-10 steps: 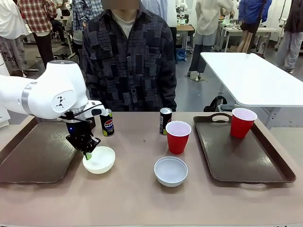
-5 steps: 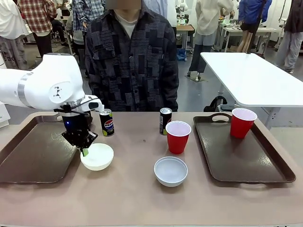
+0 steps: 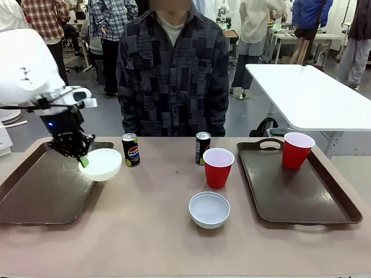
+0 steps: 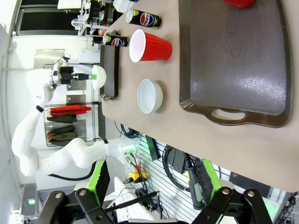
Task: Prepare tableware on both trays.
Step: Pick up a Picnic Bowl from the table and place it on a Handle tray.
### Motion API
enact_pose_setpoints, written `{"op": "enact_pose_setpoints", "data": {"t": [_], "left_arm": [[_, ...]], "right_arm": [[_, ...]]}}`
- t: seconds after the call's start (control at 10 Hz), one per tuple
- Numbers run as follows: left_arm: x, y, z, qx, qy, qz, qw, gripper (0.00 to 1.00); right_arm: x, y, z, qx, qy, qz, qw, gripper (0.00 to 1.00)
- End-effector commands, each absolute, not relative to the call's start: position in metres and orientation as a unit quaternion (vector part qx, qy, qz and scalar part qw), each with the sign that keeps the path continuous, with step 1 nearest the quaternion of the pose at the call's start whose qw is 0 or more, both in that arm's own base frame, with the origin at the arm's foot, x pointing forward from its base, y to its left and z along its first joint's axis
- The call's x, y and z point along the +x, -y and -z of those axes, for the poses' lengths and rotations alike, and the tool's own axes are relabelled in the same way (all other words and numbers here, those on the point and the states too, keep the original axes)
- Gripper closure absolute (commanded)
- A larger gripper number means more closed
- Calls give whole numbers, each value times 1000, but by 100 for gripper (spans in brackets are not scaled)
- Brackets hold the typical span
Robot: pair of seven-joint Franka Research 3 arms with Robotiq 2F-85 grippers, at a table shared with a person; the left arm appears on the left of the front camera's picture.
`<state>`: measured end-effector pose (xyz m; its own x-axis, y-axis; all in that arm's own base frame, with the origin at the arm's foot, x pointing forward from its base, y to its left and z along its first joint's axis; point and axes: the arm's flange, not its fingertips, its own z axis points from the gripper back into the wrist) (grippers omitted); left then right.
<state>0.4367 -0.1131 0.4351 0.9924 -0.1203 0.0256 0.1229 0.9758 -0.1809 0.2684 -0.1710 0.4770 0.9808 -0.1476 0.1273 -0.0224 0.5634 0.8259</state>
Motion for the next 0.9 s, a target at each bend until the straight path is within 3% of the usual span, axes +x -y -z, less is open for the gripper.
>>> {"op": "enact_pose_setpoints", "data": {"t": [0.0, 0.8], "left_arm": [[432, 86, -432, -73, 8, 44, 996, 100], [432, -26, -430, -61, 13, -50, 997, 100]], "right_arm": [[267, 173, -476, 467, 89, 32, 879, 0], [267, 173, -476, 467, 89, 32, 879, 0]]}}
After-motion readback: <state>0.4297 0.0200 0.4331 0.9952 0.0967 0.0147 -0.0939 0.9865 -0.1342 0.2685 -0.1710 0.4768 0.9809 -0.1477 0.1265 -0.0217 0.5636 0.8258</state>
